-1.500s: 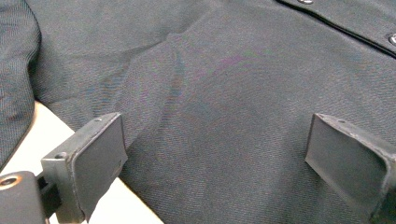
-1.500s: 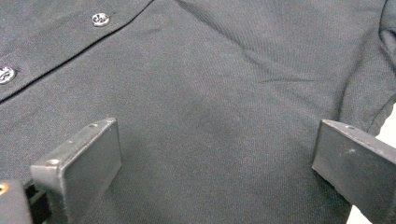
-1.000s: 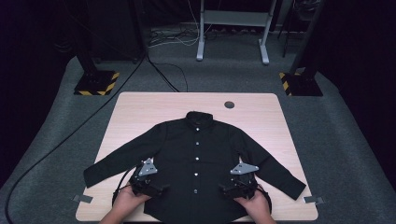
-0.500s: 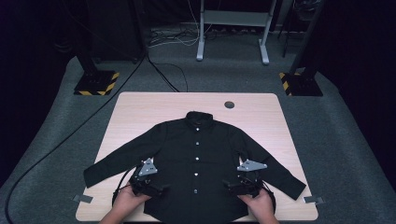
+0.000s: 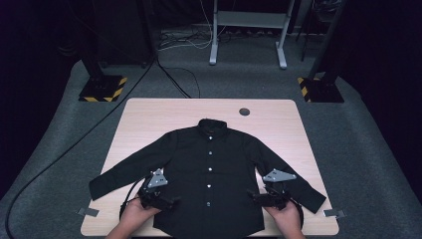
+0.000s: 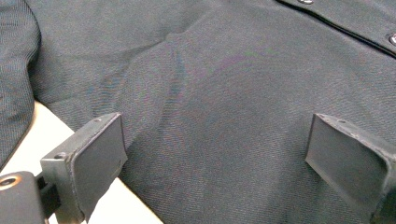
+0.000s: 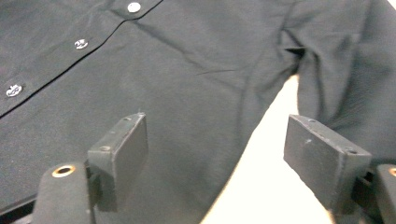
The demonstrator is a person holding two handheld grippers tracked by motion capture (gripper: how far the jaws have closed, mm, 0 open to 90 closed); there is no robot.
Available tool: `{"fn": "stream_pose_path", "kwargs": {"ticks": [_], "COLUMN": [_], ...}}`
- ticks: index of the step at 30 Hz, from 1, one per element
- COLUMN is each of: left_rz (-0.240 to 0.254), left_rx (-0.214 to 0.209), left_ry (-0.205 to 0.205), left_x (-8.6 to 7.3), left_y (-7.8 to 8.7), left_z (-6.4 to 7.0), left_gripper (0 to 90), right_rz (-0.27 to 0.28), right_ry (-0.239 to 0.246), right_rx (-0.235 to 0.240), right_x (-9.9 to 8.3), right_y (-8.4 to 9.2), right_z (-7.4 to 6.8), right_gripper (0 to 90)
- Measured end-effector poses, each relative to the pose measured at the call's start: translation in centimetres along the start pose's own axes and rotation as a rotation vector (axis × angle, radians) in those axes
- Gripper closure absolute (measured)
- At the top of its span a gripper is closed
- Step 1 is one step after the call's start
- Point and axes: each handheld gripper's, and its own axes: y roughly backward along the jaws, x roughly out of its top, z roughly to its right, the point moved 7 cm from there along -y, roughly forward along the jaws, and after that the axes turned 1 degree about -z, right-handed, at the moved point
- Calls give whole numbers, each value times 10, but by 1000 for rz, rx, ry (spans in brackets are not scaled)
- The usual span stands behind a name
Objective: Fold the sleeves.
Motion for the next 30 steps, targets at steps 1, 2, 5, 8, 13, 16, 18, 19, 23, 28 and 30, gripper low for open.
{"fn": "stream_pose_path", "kwargs": {"ticks": [1, 2, 5, 8, 13, 16, 18, 19, 23, 28, 30], "left_rz": [-1, -1, -1, -1, -1, -1, -1, -1, -2, -2, -2], "left_rx": [0, 0, 0, 0, 0, 0, 0, 0, 1, 0, 1], "left_ry": [0, 0, 0, 0, 0, 0, 0, 0, -1, -1, -1], "left_x": [0, 0, 0, 0, 0, 0, 0, 0, 0, 0, 0], "left_y": [0, 0, 0, 0, 0, 0, 0, 0, 0, 0, 0], "left_z": [0, 0, 0, 0, 0, 0, 0, 0, 0, 0, 0], "left_gripper": [49, 49, 49, 49, 49, 49, 49, 49, 49, 49, 49], "right_rz": [8, 13, 21, 22, 21, 18, 16, 14, 9, 4, 5], "right_ry": [-7, -14, -13, -14, -8, -7, -11, -12, -15, -35, -47], "right_rx": [-5, -6, -19, -33, -51, -70, -81, -88, -109, -137, -144], "right_x": [1, 1, 3, 3, 2, 1, 0, 0, -3, -7, -9], "right_y": [3, 5, 12, 17, 22, 24, 25, 26, 29, 35, 38], "right_z": [3, 4, 10, 16, 24, 29, 32, 34, 43, 57, 62], "right_gripper": [227, 233, 253, 294, 358, 374, 385, 392, 410, 437, 458]}}
